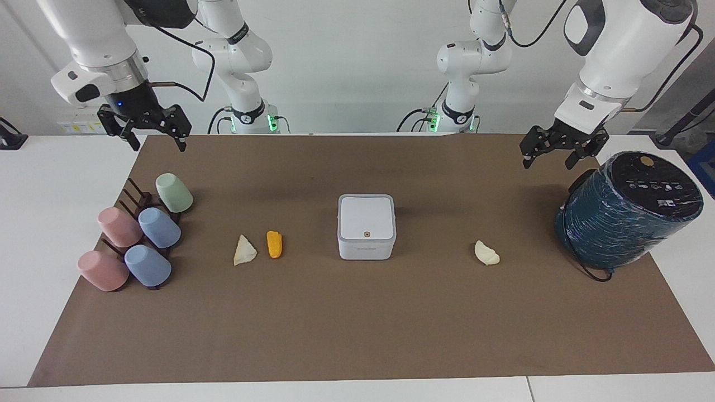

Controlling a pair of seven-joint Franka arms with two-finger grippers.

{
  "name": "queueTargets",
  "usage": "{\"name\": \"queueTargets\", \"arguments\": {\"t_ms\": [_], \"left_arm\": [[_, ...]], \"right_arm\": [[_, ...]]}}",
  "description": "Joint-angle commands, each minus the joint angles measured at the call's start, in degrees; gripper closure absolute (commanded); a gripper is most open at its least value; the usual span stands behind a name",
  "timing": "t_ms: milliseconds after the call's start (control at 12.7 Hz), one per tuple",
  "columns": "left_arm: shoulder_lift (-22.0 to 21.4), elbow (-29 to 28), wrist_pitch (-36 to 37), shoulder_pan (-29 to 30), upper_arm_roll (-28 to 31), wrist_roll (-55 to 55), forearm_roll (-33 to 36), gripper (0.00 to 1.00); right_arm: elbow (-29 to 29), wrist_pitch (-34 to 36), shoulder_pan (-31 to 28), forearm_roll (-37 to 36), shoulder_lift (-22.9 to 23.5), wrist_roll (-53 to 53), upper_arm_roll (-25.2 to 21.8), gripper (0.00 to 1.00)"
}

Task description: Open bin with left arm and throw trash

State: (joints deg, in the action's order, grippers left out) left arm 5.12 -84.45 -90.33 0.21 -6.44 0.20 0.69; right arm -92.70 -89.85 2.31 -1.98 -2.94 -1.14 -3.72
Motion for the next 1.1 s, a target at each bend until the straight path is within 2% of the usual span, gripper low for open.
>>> {"name": "queueTargets", "arguments": {"t_ms": [0,1022], "left_arm": [[-1.52,-2.21,-1.51,-0.29,0.29,0.68,0.37,0.00],[-1.69,-3.00,-2.83,-1.08,0.29,0.15,0.37,0.00]], "right_arm": [[-0.12,0.56,-0.20,0.58,-0.57,2.96,0.29,0.00],[-1.00,-0.06,-0.20,-0.13,-1.10,2.99,0.38,0.00]]}}
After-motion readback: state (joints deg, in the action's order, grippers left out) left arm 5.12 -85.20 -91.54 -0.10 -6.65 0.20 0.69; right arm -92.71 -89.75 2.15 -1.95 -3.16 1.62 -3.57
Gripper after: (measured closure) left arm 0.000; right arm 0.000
